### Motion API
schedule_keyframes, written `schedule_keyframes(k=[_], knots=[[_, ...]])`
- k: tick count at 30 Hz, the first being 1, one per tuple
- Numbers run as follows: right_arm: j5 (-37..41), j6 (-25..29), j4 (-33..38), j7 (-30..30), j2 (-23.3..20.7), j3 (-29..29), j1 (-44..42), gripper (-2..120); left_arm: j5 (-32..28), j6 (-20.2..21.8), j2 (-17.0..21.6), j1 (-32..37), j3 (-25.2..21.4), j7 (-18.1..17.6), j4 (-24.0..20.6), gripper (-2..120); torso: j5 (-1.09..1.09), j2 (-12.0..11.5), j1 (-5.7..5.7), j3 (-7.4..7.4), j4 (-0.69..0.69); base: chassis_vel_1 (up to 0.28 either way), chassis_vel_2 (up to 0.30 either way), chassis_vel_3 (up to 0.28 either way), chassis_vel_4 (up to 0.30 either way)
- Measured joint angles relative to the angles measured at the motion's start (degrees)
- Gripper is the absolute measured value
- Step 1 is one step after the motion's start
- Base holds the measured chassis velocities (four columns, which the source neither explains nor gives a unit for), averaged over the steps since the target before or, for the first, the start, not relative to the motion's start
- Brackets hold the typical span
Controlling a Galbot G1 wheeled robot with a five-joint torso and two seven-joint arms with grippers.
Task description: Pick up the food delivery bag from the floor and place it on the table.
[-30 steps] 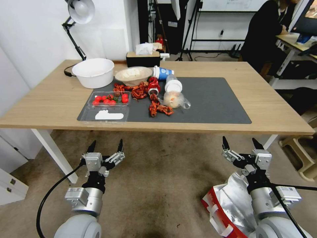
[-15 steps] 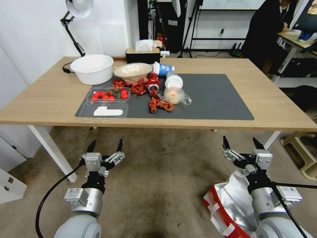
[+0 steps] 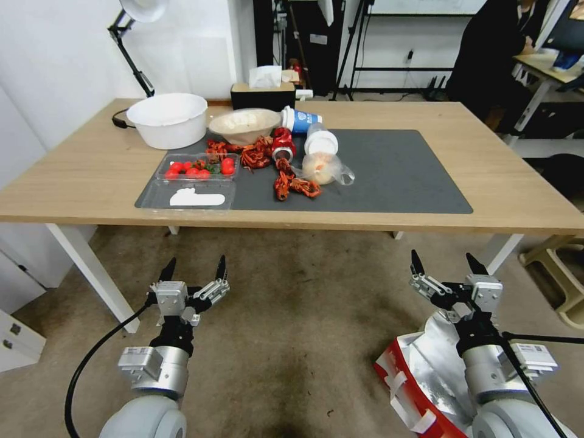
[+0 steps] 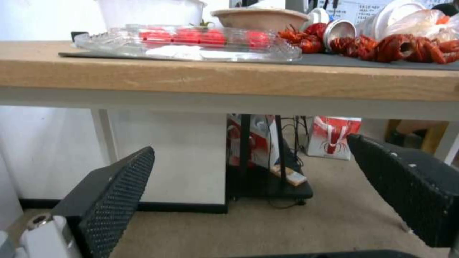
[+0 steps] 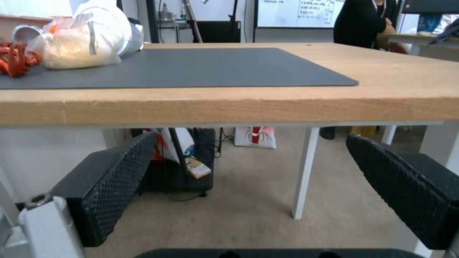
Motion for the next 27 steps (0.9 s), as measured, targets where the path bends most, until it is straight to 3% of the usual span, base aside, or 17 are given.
schedule_keyframes(k=[27], knots=[[0.19, 0.24, 0.05, -0.14, -0.04, 0.35, -0.15, 100, 0.12, -0.27, 0.15, 0.13, 0.12, 0.01, -0.01, 100, 0.00, -6.53, -2.50, -4.01, 0.00, 0.000, 0.000, 0.000, 0.000]])
